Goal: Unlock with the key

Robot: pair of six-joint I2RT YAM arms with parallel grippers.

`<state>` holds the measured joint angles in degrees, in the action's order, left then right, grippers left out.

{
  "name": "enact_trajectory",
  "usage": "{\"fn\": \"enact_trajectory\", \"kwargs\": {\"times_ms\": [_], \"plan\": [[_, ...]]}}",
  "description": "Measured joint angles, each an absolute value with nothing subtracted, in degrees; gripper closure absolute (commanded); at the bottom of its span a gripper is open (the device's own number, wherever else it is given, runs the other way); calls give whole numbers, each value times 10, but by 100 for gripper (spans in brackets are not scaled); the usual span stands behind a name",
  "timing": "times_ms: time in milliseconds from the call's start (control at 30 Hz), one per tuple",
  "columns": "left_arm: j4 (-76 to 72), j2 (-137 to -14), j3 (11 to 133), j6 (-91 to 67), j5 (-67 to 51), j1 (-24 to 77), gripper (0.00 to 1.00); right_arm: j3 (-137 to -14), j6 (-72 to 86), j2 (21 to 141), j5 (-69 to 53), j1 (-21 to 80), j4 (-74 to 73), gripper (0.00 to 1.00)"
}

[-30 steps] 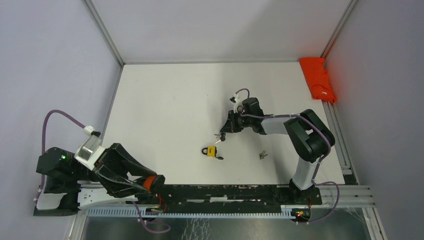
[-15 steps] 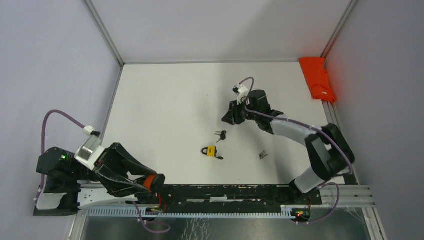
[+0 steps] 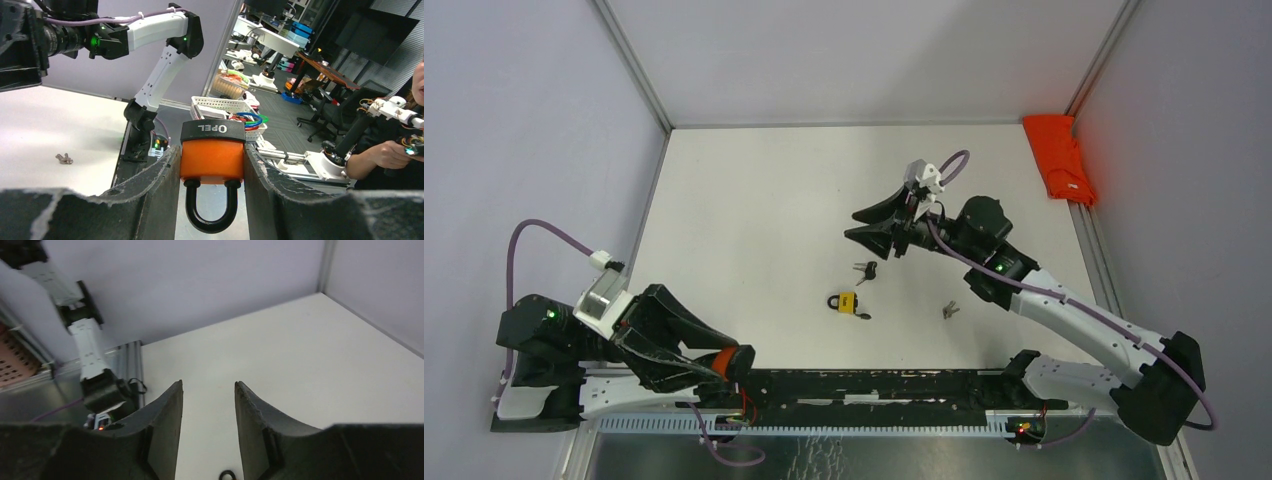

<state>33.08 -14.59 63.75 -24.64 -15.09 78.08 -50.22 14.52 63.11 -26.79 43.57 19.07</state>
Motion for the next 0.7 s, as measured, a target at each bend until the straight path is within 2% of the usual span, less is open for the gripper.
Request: {"fn": "enact_trajectory", "kwargs": {"times_ms": [300, 467, 700], "plan": [[331, -146, 637, -244, -149, 781, 98, -580, 164, 695, -314, 533, 216, 53], [331, -146, 637, -243, -144, 781, 98, -643, 141, 742, -306, 607, 179, 53], [331, -144, 637, -238, -135, 781, 98, -697, 95, 748, -265, 673, 119, 53]]}}
